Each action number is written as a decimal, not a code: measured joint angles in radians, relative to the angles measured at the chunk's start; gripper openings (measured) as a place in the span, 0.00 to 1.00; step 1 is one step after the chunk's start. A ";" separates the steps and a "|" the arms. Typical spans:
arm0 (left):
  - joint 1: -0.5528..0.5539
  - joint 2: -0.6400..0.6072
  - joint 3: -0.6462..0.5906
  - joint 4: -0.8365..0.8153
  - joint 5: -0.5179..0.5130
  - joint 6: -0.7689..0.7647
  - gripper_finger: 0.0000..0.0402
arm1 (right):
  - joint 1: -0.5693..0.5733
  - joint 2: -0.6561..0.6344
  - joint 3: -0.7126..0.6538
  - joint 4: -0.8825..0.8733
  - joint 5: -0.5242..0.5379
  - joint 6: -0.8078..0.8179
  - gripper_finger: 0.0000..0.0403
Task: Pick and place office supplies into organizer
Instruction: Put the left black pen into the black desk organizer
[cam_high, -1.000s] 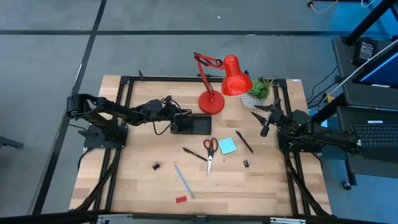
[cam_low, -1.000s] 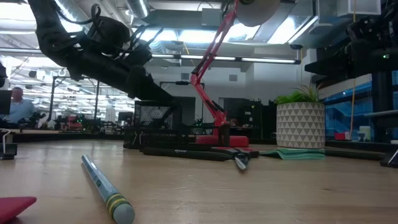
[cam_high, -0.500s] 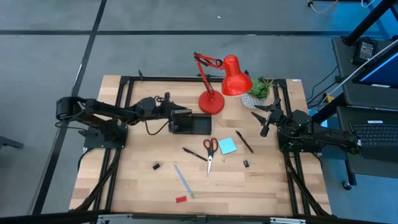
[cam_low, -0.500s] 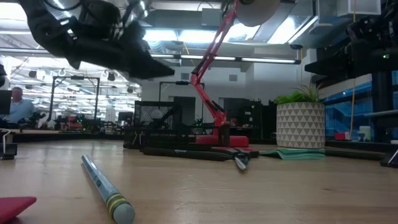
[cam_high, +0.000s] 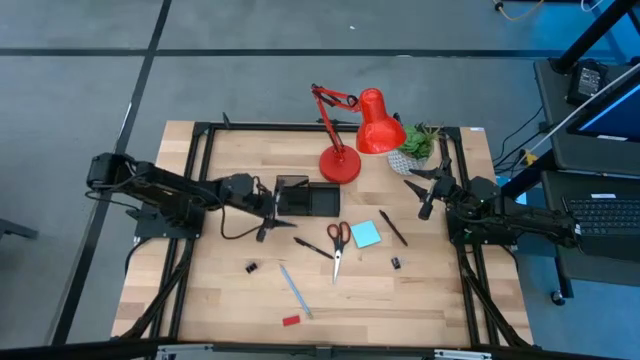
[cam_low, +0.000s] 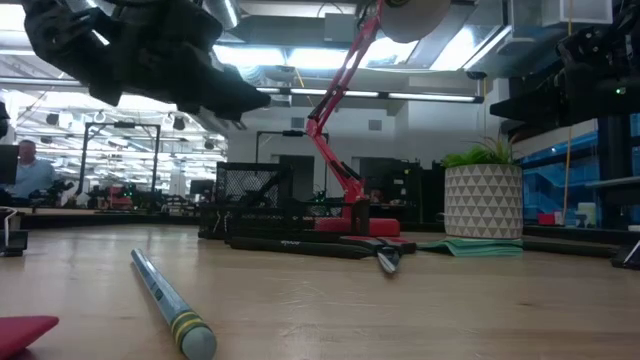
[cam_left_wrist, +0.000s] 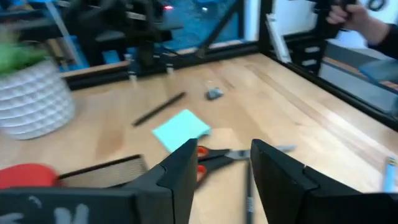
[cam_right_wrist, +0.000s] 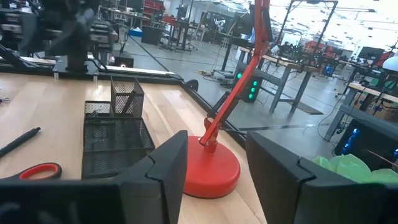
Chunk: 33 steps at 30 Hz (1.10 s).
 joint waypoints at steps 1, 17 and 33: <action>-0.015 0.010 0.000 0.003 0.000 0.000 0.37 | 0.000 0.000 0.000 0.000 0.000 0.000 0.41; -0.098 0.322 0.042 0.124 -0.029 -0.073 0.40 | 0.000 0.000 0.000 -0.002 0.000 0.031 0.41; -0.187 0.560 0.046 0.342 -0.200 -0.101 0.39 | 0.000 0.000 0.000 -0.002 0.000 0.053 0.41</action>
